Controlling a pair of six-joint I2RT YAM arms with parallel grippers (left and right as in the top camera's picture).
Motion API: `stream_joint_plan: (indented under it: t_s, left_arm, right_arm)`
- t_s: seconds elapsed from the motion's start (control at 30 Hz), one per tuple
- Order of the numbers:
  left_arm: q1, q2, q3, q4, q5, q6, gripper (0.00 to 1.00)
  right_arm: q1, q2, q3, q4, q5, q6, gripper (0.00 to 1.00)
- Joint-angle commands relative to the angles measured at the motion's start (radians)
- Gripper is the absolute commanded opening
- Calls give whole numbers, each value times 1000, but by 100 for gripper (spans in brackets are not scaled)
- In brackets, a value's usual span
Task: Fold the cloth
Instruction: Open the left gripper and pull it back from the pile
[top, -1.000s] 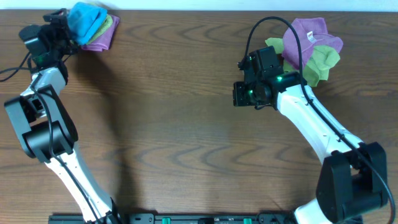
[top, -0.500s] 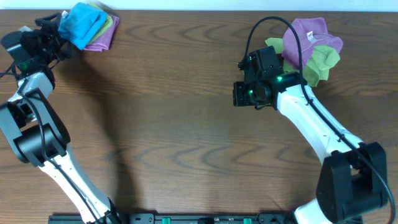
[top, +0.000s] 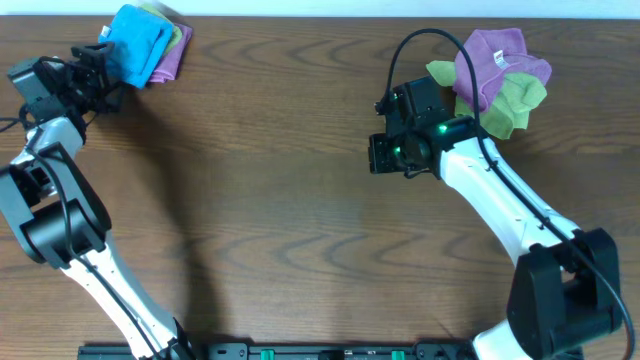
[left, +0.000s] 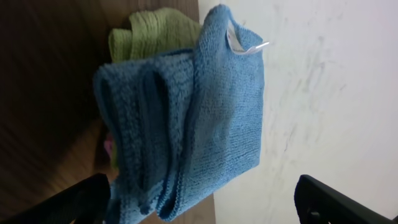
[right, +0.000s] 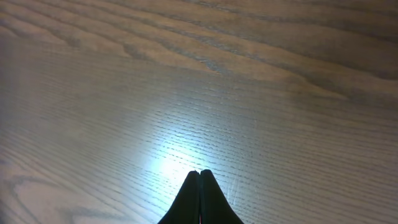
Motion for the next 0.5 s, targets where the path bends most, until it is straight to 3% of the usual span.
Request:
stream_joint_plan:
  t_s: [0.0,0.27,0.47]
  left_arm:
    - [29,-11,12,-1,8,48,96]
    - [82,-11,12,-31,44,84,96]
    - [126,-32,12,-78,127,183,96]
  right_arm:
    - [16,-18,15,1,-5,-3,1]
    - [17,-18,15,16,-5,-3,1]
    - [17,-18,15,15,-5,-3,1]
